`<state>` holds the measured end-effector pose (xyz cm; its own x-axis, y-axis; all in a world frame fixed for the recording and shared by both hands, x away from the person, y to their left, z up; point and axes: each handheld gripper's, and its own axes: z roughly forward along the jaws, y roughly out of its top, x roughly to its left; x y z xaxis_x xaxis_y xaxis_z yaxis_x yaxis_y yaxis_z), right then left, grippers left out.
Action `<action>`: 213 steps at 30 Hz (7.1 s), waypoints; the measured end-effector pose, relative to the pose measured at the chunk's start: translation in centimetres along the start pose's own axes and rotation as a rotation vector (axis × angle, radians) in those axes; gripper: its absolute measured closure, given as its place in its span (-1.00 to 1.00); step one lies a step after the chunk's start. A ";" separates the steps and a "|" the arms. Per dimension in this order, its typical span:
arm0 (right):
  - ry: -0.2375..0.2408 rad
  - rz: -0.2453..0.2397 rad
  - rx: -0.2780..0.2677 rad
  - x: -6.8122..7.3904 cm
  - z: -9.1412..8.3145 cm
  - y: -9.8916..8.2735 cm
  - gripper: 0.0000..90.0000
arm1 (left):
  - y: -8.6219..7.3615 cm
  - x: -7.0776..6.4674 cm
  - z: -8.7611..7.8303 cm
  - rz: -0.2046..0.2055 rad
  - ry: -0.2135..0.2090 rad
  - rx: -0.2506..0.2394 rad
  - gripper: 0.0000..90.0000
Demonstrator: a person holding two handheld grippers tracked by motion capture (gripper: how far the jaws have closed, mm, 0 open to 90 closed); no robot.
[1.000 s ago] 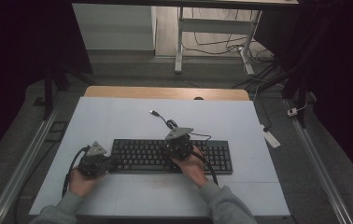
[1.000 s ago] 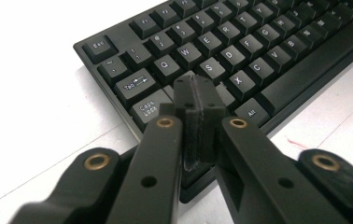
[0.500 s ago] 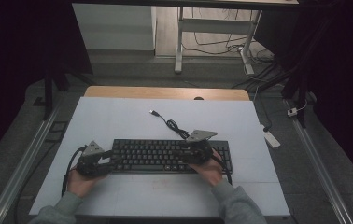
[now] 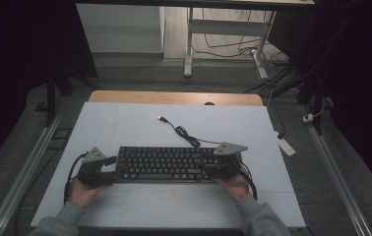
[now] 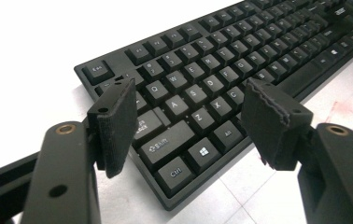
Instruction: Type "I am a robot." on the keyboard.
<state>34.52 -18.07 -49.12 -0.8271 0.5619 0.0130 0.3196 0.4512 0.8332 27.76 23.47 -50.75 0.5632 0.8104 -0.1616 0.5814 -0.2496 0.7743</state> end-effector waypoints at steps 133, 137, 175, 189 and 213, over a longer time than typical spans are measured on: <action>-0.014 0.002 0.027 -0.4 -1.3 -1.8 0.05 | 2.6 -0.8 1.2 0.005 -0.002 0.083 -0.19; -0.014 0.001 0.029 -0.3 -1.3 -1.8 0.05 | 2.5 -0.8 1.2 0.022 -0.009 0.083 0.04; -0.012 -0.003 0.035 -0.3 -1.2 -1.9 0.05 | 1.9 -0.1 4.1 0.064 0.053 0.169 0.97; -0.019 0.000 0.033 -0.3 -1.3 -1.8 0.05 | 1.8 0.0 4.4 0.060 0.057 0.179 0.97; -0.021 -0.003 0.030 -0.4 -1.4 -1.8 0.05 | 2.3 -0.6 2.7 0.038 0.004 0.062 0.30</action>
<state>33.64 -20.12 -49.89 -0.8183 0.5748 -0.0009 0.3313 0.4729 0.8165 30.31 20.98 -50.54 0.5832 0.8017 -0.1309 0.5951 -0.3120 0.7406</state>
